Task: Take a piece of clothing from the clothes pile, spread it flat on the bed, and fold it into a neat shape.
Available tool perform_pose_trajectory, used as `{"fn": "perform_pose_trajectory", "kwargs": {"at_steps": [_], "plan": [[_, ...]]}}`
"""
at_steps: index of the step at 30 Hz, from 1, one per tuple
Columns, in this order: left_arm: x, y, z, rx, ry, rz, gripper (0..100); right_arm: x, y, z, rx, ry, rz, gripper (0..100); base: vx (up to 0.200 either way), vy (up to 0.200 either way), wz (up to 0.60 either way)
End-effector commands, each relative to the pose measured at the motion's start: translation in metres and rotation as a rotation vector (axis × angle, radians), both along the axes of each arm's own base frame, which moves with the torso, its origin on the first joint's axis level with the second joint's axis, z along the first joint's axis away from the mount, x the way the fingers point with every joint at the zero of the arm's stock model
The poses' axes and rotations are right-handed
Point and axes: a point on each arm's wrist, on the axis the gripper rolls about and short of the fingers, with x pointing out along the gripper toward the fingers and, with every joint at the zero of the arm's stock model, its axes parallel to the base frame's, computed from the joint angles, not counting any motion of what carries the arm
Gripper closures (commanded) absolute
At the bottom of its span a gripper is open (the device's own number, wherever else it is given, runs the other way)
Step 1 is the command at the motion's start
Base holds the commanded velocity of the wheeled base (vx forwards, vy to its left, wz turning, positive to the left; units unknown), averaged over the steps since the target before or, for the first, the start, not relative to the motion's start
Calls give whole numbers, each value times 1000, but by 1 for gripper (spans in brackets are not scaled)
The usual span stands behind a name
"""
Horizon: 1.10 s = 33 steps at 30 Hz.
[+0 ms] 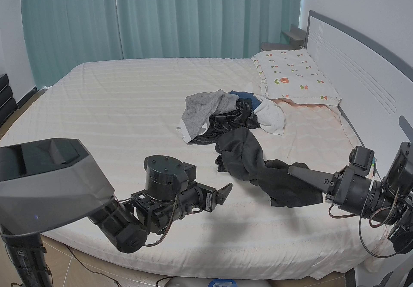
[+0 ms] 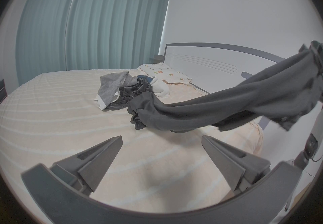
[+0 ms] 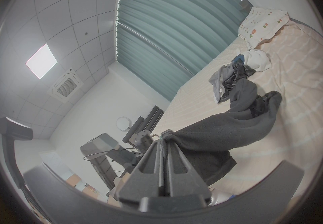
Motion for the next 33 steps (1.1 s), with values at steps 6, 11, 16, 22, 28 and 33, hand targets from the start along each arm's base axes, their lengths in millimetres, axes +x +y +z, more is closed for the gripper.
{"fn": "perform_pose_trajectory", "kwargs": {"at_steps": [6,11,16,22,28,33], "plan": [[4,-17,-23,17,22,-17,0,-14,2,9,21,-41,43,100,0,0,0],[-9,-21,-25,-1,42,-37,0,-14,1,11,25,-48,40,100,0,0,0],[-12,-27,-23,-38,32,-52,0,-20,-1,18,44,-78,52,100,0,0,0],[4,-40,-27,-92,-10,-34,0,-33,4,20,52,-92,94,100,0,0,0],[7,-41,-25,-163,-21,5,0,-43,-3,34,87,-165,97,100,0,0,0],[5,-39,-28,-250,57,51,0,-67,-14,56,170,-271,133,100,0,0,0]]}}
